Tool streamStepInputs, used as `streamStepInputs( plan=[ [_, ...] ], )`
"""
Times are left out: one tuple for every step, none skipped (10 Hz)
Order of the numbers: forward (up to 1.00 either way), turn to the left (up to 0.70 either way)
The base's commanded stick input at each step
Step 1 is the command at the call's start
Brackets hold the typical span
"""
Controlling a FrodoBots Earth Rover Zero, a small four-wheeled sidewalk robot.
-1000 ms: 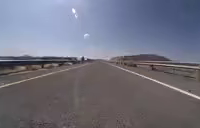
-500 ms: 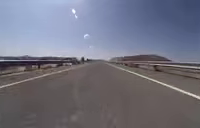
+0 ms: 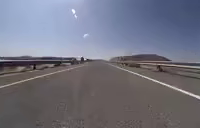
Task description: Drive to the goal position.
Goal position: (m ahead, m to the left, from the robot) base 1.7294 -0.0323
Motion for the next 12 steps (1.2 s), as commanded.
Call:
streamStepInputs(
  plan=[
    [1.00, 0.00],
    [1.00, 0.00],
    [1.00, 0.00],
    [1.00, 0.00],
    [1.00, 0.00],
    [1.00, 0.00],
    [1.00, 0.00],
    [1.00, 0.00],
    [1.00, 0.00],
    [1.00, 0.00],
    [1.00, 0.00],
    [1.00, 0.00]
  ],
)
